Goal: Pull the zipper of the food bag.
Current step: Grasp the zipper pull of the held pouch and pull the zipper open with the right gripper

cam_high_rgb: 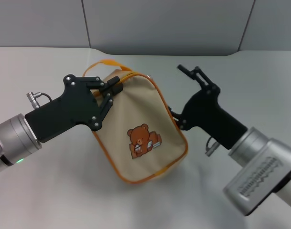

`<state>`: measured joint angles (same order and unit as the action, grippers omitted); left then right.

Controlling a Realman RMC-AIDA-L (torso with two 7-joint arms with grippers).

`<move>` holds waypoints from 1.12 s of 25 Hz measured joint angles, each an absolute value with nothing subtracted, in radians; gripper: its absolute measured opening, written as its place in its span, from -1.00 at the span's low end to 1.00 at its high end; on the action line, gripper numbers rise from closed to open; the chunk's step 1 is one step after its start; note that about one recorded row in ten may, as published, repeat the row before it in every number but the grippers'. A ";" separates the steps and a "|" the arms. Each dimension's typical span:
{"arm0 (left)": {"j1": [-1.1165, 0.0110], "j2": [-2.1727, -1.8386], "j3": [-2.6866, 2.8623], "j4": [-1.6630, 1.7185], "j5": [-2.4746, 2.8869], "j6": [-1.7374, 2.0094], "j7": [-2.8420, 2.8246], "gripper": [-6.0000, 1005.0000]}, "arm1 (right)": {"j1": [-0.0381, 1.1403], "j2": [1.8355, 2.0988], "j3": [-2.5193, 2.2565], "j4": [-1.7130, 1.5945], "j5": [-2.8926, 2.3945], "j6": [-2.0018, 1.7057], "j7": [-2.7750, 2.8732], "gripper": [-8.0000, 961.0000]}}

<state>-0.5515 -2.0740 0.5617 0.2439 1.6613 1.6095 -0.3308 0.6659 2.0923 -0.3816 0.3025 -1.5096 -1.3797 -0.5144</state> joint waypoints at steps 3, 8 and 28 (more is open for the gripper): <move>-0.551 -2.074 0.572 0.244 1.661 1.610 -0.331 -0.88 | 0.678 2.092 -0.376 0.311 -1.511 -1.367 -0.554 0.56; -0.553 -2.077 0.578 0.243 1.661 1.610 -0.330 -0.88 | 0.683 2.092 -0.377 0.310 -1.516 -1.372 -0.560 0.56; -0.561 -2.077 0.589 0.240 1.661 1.604 -0.332 -0.88 | 0.687 2.092 -0.325 0.337 -1.598 -1.376 -0.553 0.19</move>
<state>-0.5605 -2.0770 0.5891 0.2405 1.6613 1.6044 -0.3324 0.6870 2.0922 -0.3247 0.3371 -1.5984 -1.3761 -0.5525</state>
